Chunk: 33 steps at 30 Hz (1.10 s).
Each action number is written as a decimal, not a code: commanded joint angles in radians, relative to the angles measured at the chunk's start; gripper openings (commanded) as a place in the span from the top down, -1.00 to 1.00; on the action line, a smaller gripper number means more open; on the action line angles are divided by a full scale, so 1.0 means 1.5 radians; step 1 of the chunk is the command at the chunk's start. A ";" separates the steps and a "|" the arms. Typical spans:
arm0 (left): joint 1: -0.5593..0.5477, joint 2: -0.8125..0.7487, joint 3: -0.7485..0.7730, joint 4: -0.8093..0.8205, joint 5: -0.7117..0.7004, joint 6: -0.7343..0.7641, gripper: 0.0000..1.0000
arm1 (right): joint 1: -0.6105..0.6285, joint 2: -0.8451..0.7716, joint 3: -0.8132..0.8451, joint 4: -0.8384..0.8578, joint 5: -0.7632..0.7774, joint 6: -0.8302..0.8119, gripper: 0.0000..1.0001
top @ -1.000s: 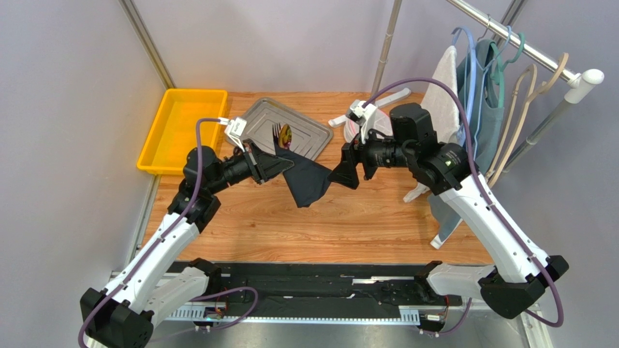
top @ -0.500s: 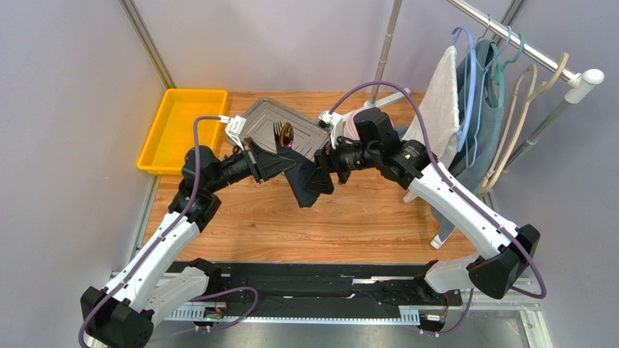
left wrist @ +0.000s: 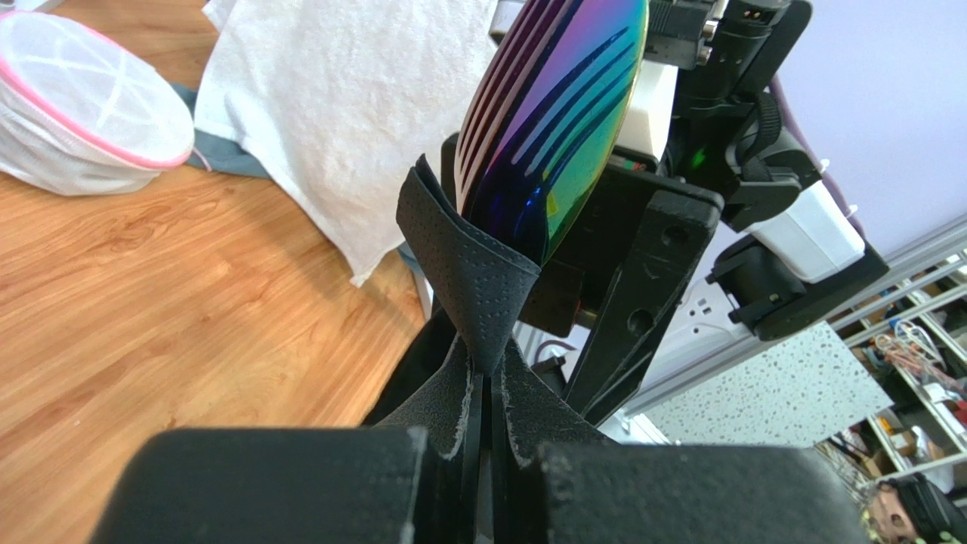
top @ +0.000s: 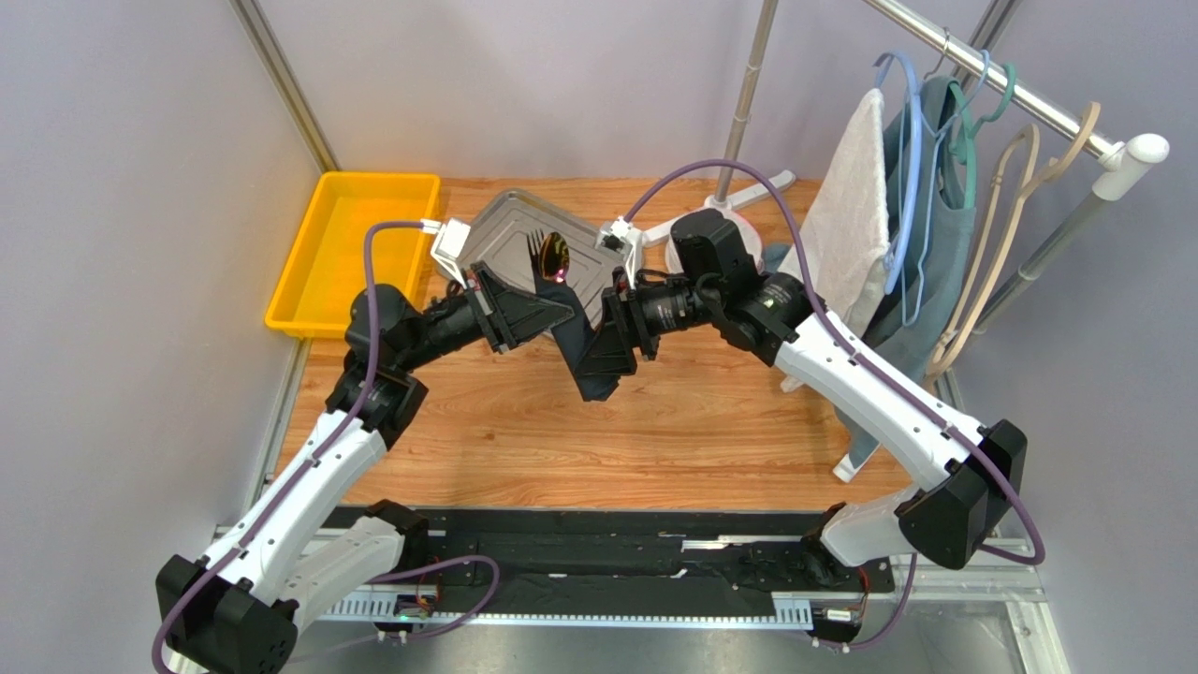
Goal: Place the utensils on the paper napkin and roll it up
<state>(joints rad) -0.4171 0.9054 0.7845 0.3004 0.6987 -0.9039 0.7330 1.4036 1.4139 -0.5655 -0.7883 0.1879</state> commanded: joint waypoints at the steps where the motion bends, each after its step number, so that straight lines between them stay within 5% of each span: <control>1: 0.000 -0.008 0.017 0.067 0.010 -0.025 1.00 | 0.007 0.010 -0.009 0.061 -0.065 0.035 -0.04; 9: 0.000 -0.014 0.017 0.074 0.016 -0.039 1.00 | 0.012 0.015 -0.010 0.088 -0.092 0.072 0.33; 12: -0.001 -0.016 0.015 0.074 0.015 -0.039 1.00 | 0.013 0.014 -0.012 0.094 -0.096 0.082 0.59; 13: -0.001 -0.018 0.015 0.072 0.015 -0.039 1.00 | 0.012 0.013 -0.011 0.094 -0.094 0.083 0.96; 19: 0.003 -0.028 0.012 0.013 -0.009 -0.019 0.97 | 0.013 0.007 0.011 0.055 -0.031 0.061 1.00; 23: 0.014 -0.033 0.006 -0.038 -0.025 -0.006 0.06 | 0.004 0.008 0.043 0.046 -0.007 0.063 1.00; 26: 0.022 -0.038 0.006 -0.104 -0.050 0.004 -0.33 | -0.001 0.009 0.060 0.047 0.003 0.071 1.00; 29: 0.038 -0.032 -0.002 -0.123 -0.035 -0.006 -0.38 | -0.002 0.012 0.074 0.049 -0.001 0.076 1.00; 33: 0.040 -0.019 -0.027 -0.001 0.029 -0.072 -0.47 | -0.002 0.015 0.073 0.069 -0.016 0.102 1.00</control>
<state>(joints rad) -0.3660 0.8665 0.7719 0.1825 0.6636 -0.9337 0.7319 1.4303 1.4754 -0.5259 -0.8021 0.3000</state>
